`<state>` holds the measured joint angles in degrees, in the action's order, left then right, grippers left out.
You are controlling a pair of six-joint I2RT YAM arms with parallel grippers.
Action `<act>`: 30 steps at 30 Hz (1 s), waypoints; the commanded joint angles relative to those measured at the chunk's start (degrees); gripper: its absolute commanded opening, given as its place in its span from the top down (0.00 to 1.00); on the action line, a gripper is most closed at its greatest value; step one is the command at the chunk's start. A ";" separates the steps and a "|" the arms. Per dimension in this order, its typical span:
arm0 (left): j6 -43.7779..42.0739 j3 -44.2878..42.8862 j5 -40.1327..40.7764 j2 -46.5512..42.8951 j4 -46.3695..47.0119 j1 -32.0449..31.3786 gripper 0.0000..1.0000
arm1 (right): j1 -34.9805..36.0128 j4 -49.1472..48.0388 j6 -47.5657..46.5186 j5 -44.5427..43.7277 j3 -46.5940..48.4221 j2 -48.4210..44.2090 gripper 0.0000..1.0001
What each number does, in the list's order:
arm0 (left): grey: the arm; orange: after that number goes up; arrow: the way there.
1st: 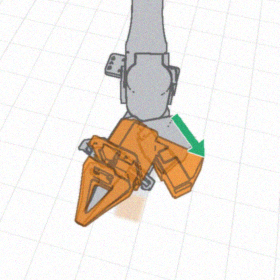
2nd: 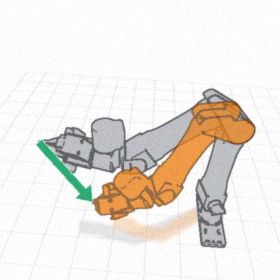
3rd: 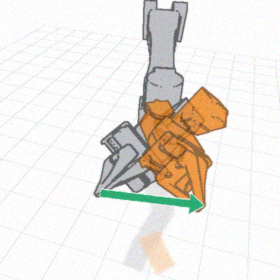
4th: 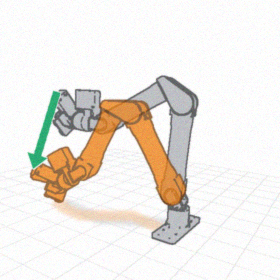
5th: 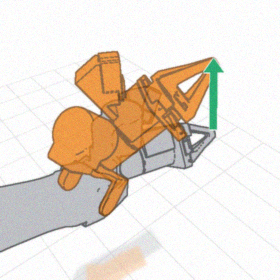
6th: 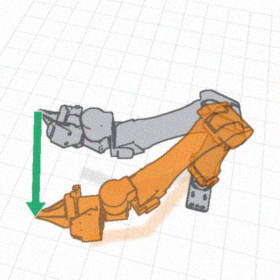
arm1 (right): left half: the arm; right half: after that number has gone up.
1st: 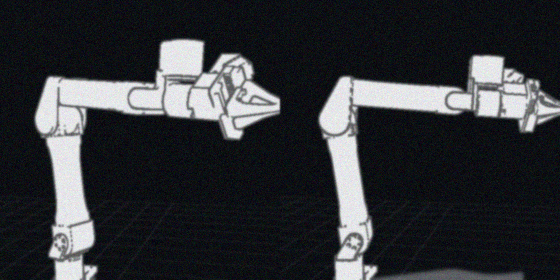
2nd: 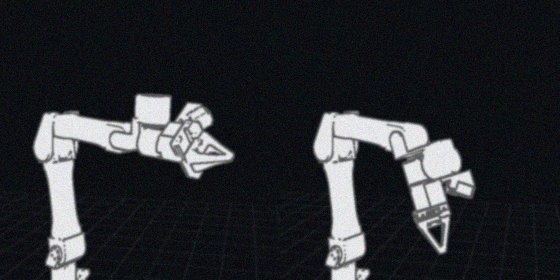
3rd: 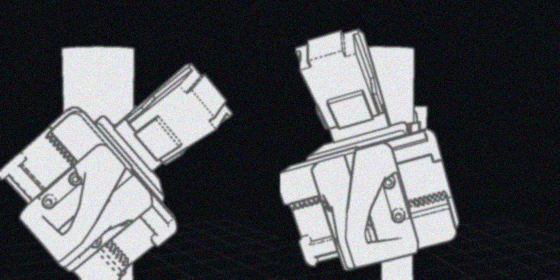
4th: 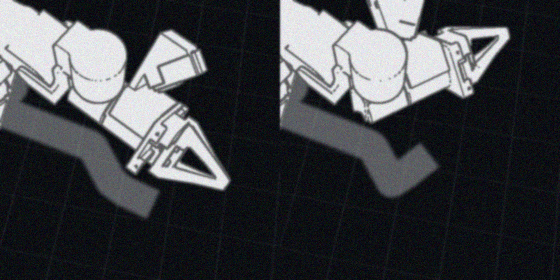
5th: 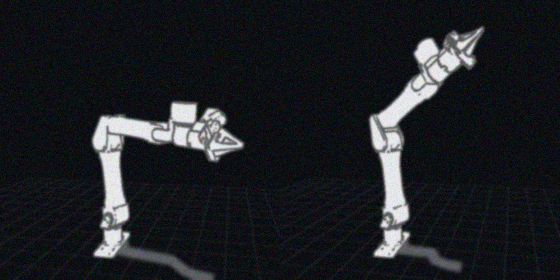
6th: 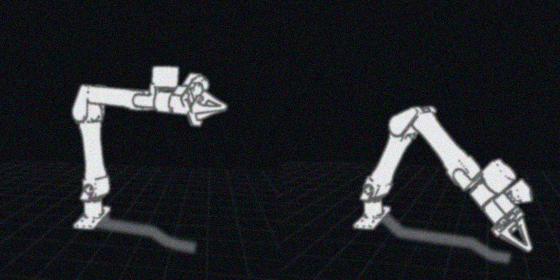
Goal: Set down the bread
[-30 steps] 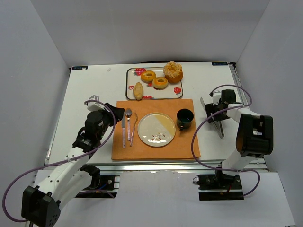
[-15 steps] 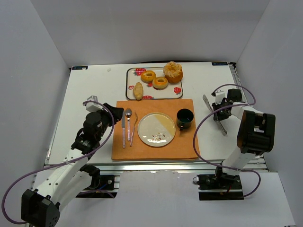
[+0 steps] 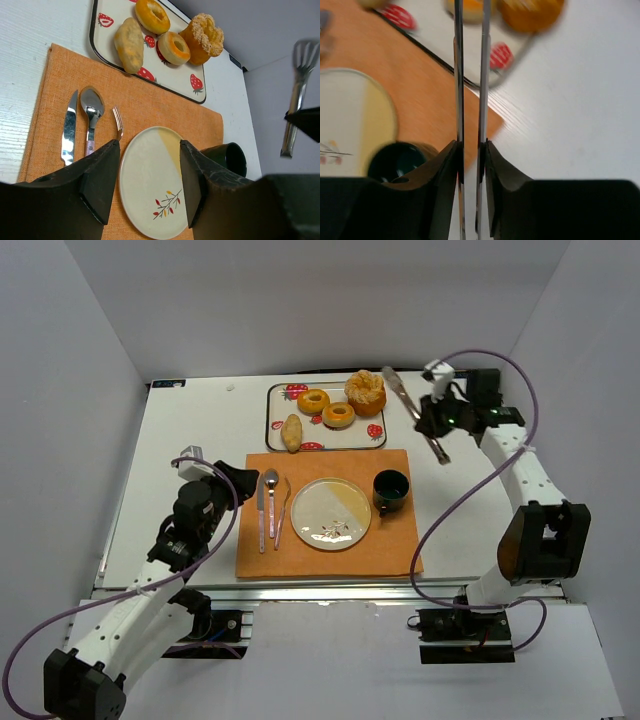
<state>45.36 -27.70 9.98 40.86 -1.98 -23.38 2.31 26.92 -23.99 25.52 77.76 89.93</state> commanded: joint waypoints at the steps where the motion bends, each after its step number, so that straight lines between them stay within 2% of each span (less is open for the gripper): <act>1: 0.25 -0.86 0.13 0.18 -0.04 0.08 0.39 | 7.96 1.12 6.92 4.80 5.10 0.06 0.67; 3: 0.08 -1.38 0.22 0.01 -0.66 0.08 0.39 | 10.16 0.51 9.74 5.94 7.40 3.22 0.64; 6: -0.01 -1.65 0.83 -0.78 -2.06 0.08 0.39 | 13.42 -0.63 13.79 6.65 11.27 8.32 0.64; 9: 0.60 -1.74 1.80 -2.27 -3.99 0.08 0.39 | 18.24 -0.73 10.11 1.41 15.22 12.28 0.63; 15: 1.83 -1.13 3.99 -5.00 -5.67 0.08 0.39 | 18.52 1.03 6.77 -0.03 23.66 19.05 0.56; 20: 2.54 -0.60 4.26 -4.48 -4.35 0.08 0.39 | 18.52 0.60 2.38 -3.18 23.94 19.58 0.55; 30: 1.40 -1.56 2.24 1.50 -0.57 0.08 0.38 | 21.33 -5.21 -11.34 -17.24 18.13 19.58 0.53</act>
<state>47.46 -27.73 12.91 41.60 -4.21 -23.38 21.96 25.56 -29.39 13.67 96.88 111.04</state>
